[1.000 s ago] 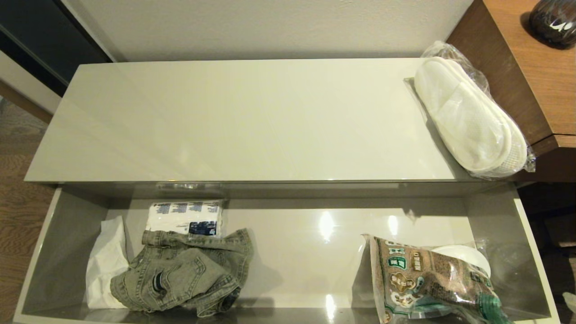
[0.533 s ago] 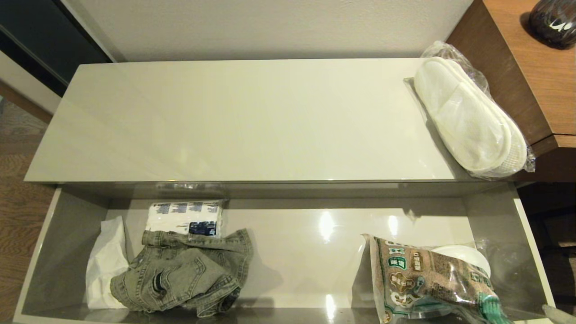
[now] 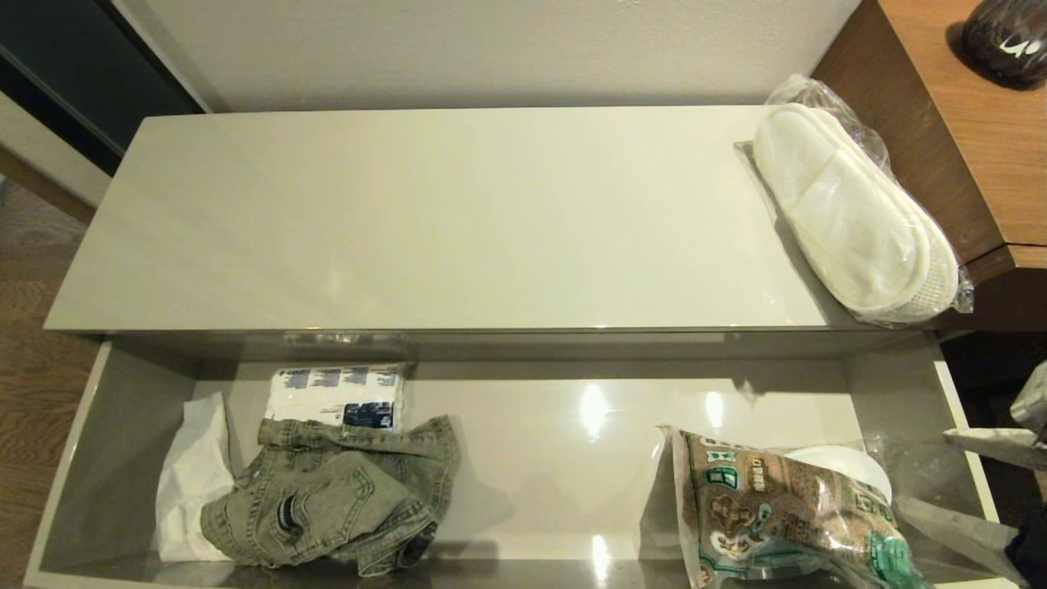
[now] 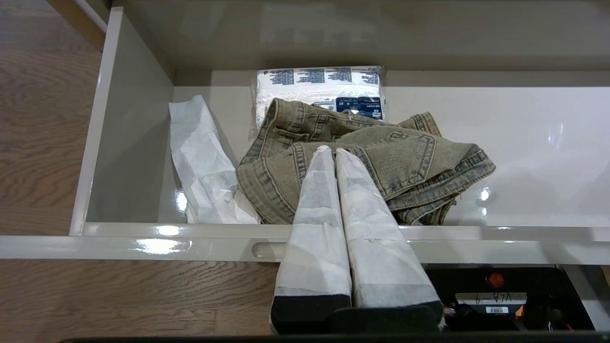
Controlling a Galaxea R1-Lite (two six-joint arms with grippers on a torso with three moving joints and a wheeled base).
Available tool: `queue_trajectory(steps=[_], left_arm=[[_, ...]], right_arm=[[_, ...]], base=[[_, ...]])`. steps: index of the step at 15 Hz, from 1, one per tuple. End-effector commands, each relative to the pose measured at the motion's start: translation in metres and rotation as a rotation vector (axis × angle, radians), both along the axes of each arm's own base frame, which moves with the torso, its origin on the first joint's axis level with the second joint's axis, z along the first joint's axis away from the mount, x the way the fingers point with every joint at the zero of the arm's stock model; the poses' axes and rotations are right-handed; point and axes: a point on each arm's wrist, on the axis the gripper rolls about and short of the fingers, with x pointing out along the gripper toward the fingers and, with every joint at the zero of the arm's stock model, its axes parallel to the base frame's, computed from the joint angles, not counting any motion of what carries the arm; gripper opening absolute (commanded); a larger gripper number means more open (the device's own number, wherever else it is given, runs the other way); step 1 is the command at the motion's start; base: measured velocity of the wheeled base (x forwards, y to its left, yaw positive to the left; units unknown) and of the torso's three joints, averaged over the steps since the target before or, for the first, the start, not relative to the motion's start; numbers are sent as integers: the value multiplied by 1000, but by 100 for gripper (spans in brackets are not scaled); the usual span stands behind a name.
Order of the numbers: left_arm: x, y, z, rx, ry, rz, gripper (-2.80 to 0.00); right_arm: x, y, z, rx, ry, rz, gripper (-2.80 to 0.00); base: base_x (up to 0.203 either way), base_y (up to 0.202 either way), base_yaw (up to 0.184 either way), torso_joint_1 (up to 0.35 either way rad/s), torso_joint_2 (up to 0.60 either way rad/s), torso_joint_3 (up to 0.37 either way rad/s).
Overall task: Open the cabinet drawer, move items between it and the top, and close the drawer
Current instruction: Close the drawer
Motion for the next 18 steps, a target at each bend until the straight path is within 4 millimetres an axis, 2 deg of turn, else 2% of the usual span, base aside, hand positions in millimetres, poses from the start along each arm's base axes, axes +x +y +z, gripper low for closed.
queue_trajectory(steps=[1,4,10,16,18], left_arm=[[0,0,0,0,1,1,-280],[0,0,0,0,1,1,-280],[0,0,0,0,1,1,-280],[0,0,0,0,1,1,-280],[0,0,0,0,1,1,-280]], right_arm=[[8,7,-6,-1,52,-14,-280],[17,15,-9,3,85,-44,-280],[8,40,-19,-57,92,40,-280],[28,72,-41,-109,95,13,-280],[33,88,-45,-103,43,10,-280]], base=[[0,0,0,0,0,0],[0,0,0,0,0,0],[0,0,0,0,0,0],[0,0,0,0,0,0],[0,0,0,0,0,0]])
